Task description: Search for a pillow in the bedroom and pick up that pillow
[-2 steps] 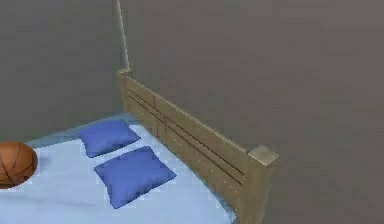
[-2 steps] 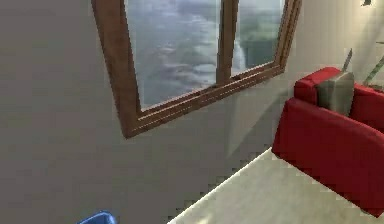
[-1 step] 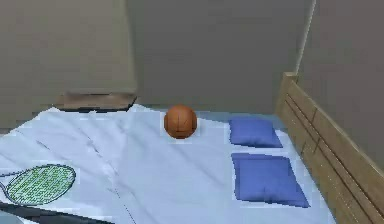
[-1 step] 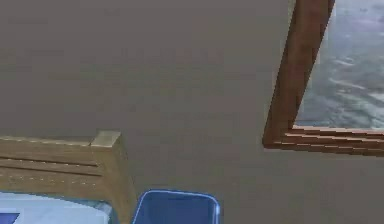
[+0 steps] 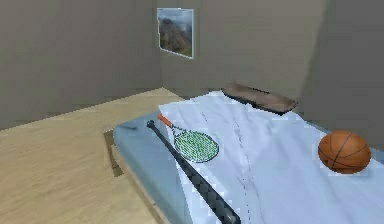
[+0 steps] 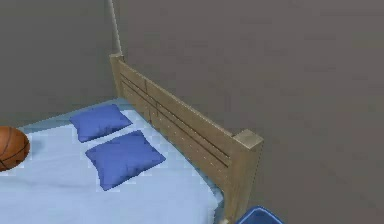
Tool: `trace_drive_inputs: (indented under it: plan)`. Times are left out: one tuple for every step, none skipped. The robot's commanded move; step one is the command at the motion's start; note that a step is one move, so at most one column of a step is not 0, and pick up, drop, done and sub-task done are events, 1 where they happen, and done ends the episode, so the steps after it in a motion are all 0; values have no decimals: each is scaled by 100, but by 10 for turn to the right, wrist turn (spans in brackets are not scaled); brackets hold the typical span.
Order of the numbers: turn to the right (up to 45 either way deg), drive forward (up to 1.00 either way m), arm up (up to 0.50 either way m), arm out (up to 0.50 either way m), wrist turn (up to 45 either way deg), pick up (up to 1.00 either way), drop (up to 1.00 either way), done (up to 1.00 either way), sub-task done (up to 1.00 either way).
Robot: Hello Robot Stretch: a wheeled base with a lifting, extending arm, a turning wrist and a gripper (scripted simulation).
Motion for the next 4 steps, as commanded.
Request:
trace_drive_inputs:
  plan:
    - [-180,0,0,0,0,0,0,0,0]
    - [0,0,50,0,0,0,0,0,0]
    - [0,0,24,0,0,0,0,0,0]
    - [0,0,0,44,0,0,0,0,0]
